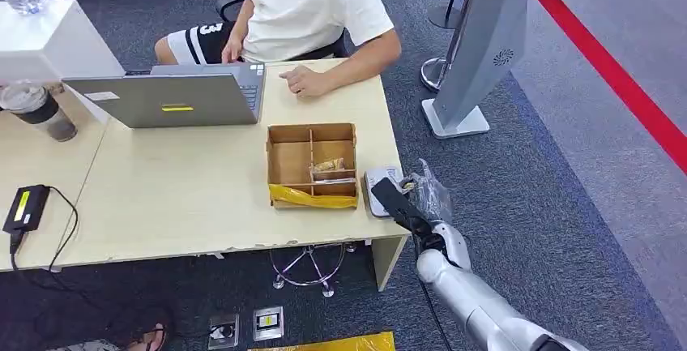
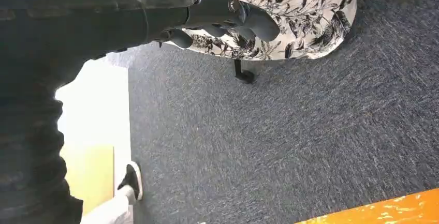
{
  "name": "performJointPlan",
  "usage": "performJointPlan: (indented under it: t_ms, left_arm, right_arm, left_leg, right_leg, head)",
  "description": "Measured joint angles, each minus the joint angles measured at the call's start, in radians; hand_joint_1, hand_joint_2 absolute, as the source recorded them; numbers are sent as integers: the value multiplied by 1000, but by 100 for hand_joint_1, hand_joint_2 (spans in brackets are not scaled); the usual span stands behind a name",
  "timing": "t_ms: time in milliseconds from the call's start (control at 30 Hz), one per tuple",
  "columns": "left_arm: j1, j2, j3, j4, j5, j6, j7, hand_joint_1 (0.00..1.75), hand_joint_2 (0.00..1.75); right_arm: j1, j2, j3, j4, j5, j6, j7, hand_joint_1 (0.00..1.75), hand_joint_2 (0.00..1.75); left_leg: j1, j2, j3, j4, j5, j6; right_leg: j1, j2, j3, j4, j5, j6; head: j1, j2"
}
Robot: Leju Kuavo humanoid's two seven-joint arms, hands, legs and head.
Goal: Pass the card to the sensor for recognition and then transmit it.
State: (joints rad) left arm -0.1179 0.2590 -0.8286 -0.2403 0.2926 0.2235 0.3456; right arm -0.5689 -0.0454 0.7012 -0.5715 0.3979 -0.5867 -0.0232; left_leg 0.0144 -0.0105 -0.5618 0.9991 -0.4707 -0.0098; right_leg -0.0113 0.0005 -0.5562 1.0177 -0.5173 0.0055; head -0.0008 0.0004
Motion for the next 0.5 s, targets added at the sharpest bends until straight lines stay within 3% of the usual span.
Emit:
performJointPlan:
  t_ms: [233,400,500]
  left_arm:
    - [0,0,0,0,-3,1,-4,0,175]
    - [1,2,0,0,-5,1,-7,0,175]
    - [1,3,0,0,-5,1,-9,0,175]
  right_arm:
    - [0,-16,-15,-80,13,-68,-3,175,175]
    - [3,-54,-43,-292,122,-79,116,175,175]
    - [-1,-71,-60,-408,178,-82,149,175,175]
  left_leg:
    - [0,0,0,0,0,0]
    - [0,0,0,0,0,0]
    - [0,0,1,0,0,0]
  right_leg:
    - [0,0,0,0,0,0]
    - [0,0,0,0,0,0]
    - [0,0,0,0,0,0]
  head:
    - [0,0]
    - [0,0]
    - [0,0]
